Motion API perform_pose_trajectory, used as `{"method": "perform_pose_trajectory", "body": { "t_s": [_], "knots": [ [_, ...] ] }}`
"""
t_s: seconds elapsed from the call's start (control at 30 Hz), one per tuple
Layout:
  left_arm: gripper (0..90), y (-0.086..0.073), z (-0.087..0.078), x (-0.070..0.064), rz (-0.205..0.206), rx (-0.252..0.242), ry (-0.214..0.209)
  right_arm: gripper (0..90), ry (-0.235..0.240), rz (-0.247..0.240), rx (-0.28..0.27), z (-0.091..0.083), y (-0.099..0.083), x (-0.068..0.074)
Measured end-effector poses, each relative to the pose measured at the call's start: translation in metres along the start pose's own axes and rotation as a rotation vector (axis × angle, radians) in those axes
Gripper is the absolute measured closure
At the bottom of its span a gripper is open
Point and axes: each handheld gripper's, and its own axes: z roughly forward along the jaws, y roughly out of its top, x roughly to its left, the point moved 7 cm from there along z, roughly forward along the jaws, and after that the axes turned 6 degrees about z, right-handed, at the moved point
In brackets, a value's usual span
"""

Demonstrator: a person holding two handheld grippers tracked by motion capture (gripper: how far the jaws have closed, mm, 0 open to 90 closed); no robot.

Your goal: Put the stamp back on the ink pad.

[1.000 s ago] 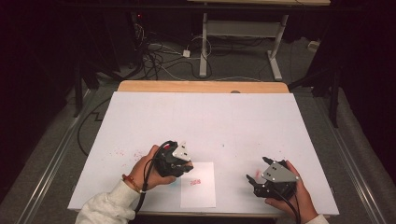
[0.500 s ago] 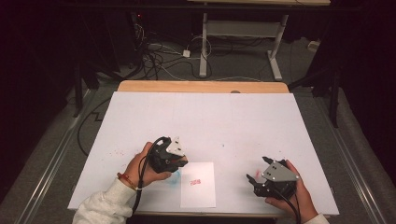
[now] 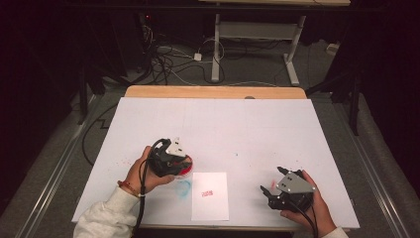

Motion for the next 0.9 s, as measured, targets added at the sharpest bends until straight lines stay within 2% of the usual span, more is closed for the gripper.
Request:
{"method": "perform_pose_trajectory", "body": {
  "t_s": [0.1,0.33,0.4,0.53,0.9],
  "knots": [
    [73.2,-0.002,0.002,0.006,-0.029,0.000,0.001,21.6,-0.003,-0.002,0.007,-0.001,-0.003,0.000],
    [73.1,-0.014,0.015,0.015,-0.076,0.050,-0.012,21.6,0.001,-0.013,0.004,0.000,-0.001,0.002],
    [73.0,-0.018,0.018,0.017,-0.090,0.068,-0.003,21.6,-0.003,-0.015,0.007,0.000,-0.002,0.002],
    [72.4,-0.023,0.023,0.021,-0.123,0.072,-0.025,21.6,-0.004,-0.009,0.007,0.000,-0.002,0.001],
    [73.4,-0.023,0.026,0.021,-0.120,0.086,-0.035,21.7,-0.004,-0.008,0.013,0.000,-0.003,0.001]
  ]
}}
